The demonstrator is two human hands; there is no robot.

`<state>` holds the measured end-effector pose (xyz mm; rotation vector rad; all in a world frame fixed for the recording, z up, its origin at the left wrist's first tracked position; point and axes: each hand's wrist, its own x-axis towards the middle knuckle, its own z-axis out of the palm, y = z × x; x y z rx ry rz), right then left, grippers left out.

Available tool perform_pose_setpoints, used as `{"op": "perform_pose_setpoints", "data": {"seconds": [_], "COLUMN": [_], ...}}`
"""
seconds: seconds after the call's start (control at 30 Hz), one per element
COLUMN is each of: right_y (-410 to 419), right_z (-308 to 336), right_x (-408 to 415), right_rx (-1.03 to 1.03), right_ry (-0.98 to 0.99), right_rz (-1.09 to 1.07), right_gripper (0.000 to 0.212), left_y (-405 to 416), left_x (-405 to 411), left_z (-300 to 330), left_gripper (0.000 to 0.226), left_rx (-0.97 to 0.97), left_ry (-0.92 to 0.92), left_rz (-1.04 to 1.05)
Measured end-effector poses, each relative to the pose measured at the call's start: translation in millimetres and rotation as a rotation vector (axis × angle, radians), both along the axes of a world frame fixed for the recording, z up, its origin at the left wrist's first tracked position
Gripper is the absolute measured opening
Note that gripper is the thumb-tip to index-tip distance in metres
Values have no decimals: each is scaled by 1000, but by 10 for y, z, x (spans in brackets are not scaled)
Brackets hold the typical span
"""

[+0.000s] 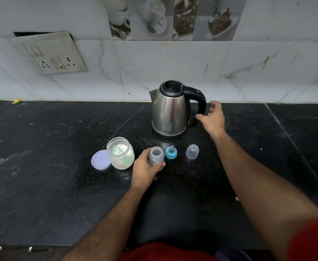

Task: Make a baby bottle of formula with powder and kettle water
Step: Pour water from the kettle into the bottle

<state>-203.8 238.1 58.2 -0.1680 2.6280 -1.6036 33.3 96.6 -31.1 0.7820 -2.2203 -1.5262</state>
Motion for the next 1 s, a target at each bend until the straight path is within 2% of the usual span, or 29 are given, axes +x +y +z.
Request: {"op": "perform_pose_setpoints", "data": {"seconds": [0.1,0.23,0.3,0.7,1.0], "right_y": [-61,-170,-208,-392,-533], "right_z": [-5,-27,-65,-366,-213], "right_x": [-226,-404,-448,-497,-379], "right_rx": [-87,-162,-188,-355,-457], "right_ry": [-112,-157,-164,-256,-275], "right_rz": [83,175,180,31,-55], "right_gripper": [79,36,28,13,19], "left_y": [-8,3,6,60,28], "left_x": [-30,-57,-66,-46,-39], "left_z": [-22,-19,-18,-39,-96], "left_gripper": [59,57,56,48,51], "left_rx": [-11,-22,-18,45,68], "left_ry": [-14,-18,-20,-10,-32], "left_rz": [20,43,48,73,68]}}
